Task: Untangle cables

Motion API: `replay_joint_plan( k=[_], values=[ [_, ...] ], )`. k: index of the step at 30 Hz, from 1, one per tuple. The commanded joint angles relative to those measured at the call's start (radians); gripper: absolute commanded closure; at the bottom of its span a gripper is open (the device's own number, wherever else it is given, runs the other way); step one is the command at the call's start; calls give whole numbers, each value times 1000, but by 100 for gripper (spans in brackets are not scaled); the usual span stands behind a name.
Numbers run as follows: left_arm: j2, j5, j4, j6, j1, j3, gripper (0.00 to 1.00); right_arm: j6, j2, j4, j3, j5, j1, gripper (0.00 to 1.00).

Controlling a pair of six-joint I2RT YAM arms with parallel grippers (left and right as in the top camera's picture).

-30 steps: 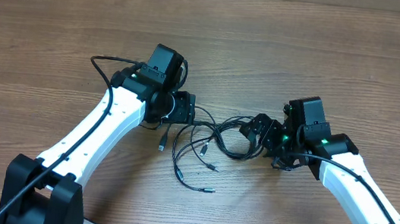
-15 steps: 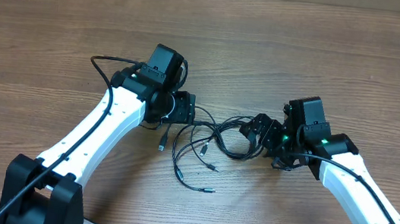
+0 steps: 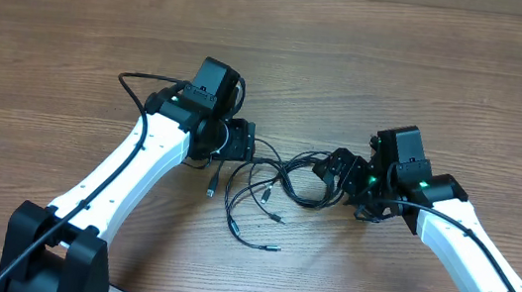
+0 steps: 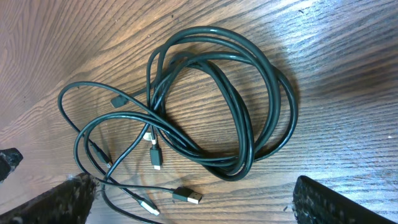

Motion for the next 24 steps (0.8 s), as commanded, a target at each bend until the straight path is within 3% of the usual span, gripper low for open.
replay_joint_plan(
  k=[1,8,18,24],
  values=[
    [10,-3,4,-7,-3,4,29,1,-12,2,11,8,3,0],
    [10,-6,52,-11,-3,4,28,1,-12,2,11,8,3,0],
    [37,-16,246,-1,-4,4,28,1,-12,2,11,8,3,0],
    [38,-98,327,31,-4,4,28,1,-12,2,11,8,3,0]
  ],
)
